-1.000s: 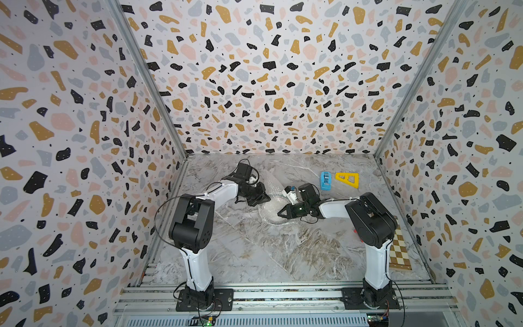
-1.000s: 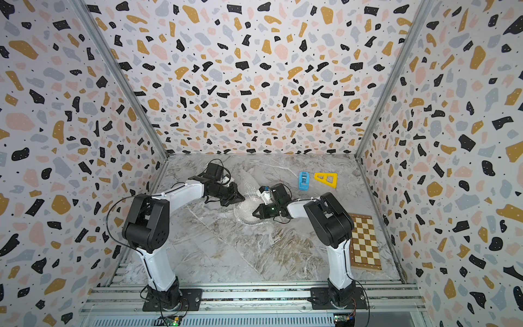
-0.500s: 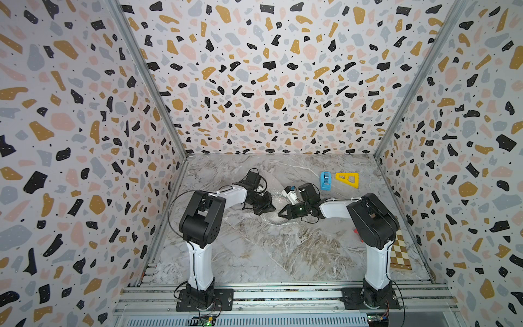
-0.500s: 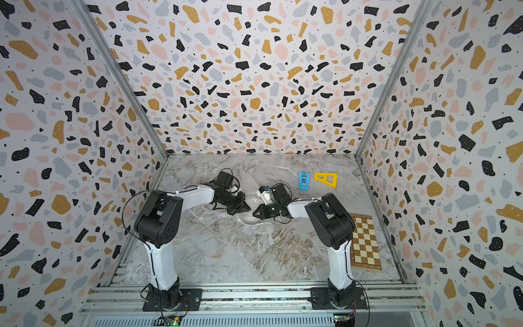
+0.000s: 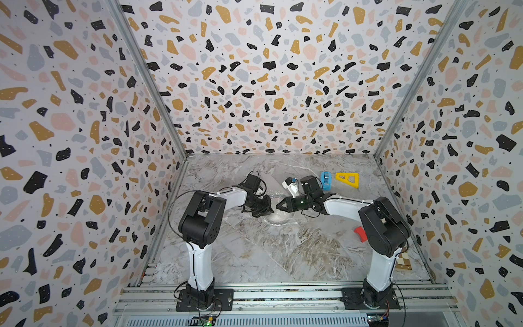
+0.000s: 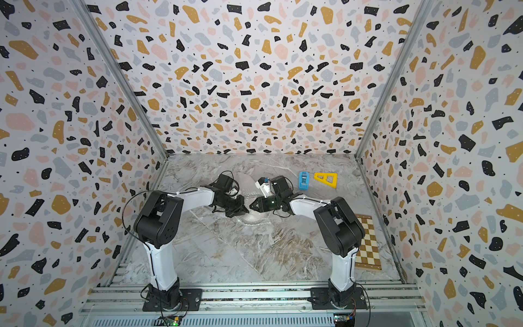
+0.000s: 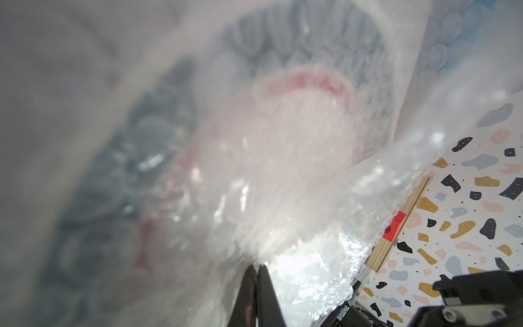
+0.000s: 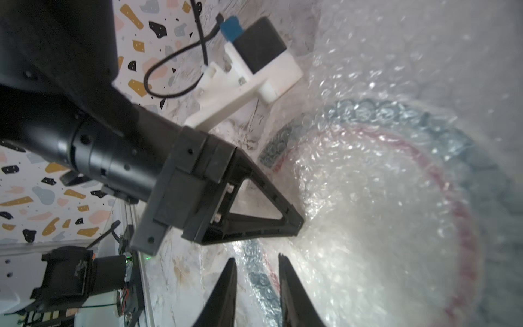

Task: Wrap dinner plates in bubble wrap
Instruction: Wrap the plate in the bubble wrap.

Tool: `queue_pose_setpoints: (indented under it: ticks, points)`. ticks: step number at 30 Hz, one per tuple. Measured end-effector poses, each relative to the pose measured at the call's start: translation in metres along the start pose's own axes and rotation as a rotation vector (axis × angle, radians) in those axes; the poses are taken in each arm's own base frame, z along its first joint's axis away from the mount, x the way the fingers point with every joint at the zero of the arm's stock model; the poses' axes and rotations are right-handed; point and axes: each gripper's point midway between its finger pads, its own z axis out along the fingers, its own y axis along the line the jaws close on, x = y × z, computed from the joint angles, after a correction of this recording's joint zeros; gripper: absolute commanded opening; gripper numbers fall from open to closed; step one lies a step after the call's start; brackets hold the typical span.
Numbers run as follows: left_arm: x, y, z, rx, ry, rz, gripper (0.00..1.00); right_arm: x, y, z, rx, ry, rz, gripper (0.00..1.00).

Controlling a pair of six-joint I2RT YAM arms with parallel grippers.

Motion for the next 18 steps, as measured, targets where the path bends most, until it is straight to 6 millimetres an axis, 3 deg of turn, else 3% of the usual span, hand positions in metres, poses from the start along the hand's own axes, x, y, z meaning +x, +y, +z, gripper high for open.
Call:
queue_pose_setpoints:
  ticks: [3,9,18]
  points:
    - [0.0,0.0,0.0,-0.001,-0.001,0.0,0.02,0.0,-0.011,0.012,0.019,0.001,0.027,0.21]
    - [0.0,0.0,0.0,0.002,0.0,-0.001,0.03,0.032,-0.029,0.036,0.055,0.083,0.089,0.2]
    - [-0.009,0.004,-0.013,0.047,0.007,-0.084,0.08,0.038,-0.034,0.04,0.113,0.085,0.074,0.18]
